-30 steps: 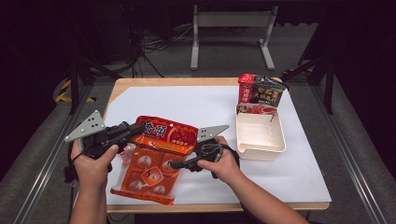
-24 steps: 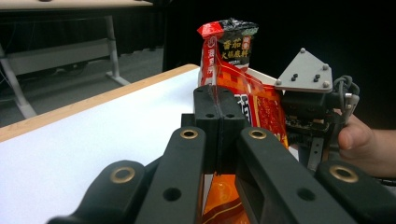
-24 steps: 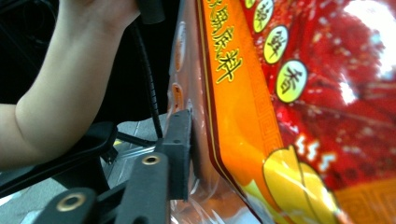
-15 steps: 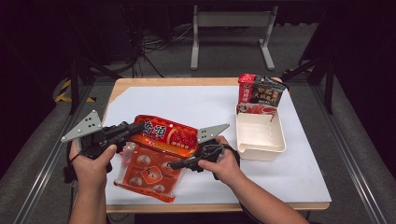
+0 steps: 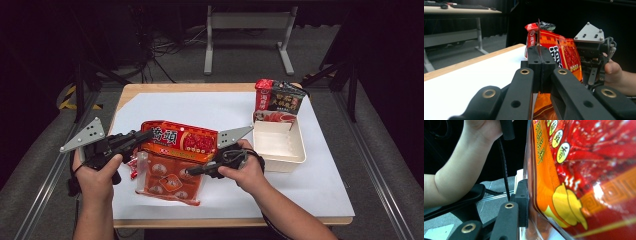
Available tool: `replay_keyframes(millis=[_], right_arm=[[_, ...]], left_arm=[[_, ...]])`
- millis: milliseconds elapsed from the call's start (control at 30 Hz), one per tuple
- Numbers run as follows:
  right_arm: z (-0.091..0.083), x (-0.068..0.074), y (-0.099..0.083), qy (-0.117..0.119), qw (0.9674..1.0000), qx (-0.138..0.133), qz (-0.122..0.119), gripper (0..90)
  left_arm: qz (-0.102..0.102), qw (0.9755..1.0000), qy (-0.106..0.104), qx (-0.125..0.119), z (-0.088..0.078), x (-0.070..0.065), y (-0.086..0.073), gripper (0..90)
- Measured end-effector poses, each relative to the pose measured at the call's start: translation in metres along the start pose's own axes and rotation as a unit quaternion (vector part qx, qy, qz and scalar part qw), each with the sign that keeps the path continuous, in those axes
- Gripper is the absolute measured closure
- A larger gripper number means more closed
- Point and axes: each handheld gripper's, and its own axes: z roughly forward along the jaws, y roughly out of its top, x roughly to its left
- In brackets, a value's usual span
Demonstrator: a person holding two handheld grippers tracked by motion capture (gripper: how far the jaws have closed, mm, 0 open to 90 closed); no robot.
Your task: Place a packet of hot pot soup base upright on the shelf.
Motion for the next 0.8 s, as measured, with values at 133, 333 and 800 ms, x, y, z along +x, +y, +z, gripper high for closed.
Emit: replay_keyframes(millis=[133, 333, 800], right_arm=[[-0.007, 0.0, 0.004, -0.008, 0.9999, 0.01, -0.006, 70.6], [-0.022, -0.001, 0.012, -0.022, 0.9998, 0.005, -0.004, 70.6], [-0.067, -0.004, 0.029, -0.073, 0.9972, 0.008, -0.013, 70.6]], left_arm=[[-0.006, 1.0, 0.002, 0.008, 0.001, 0.001, 0.0, 83.8], [-0.013, 0.9991, 0.018, 0.036, 0.004, 0.001, -0.001, 68.2], [-0.014, 0.9978, 0.027, 0.059, 0.011, 0.004, -0.005, 35.2]])
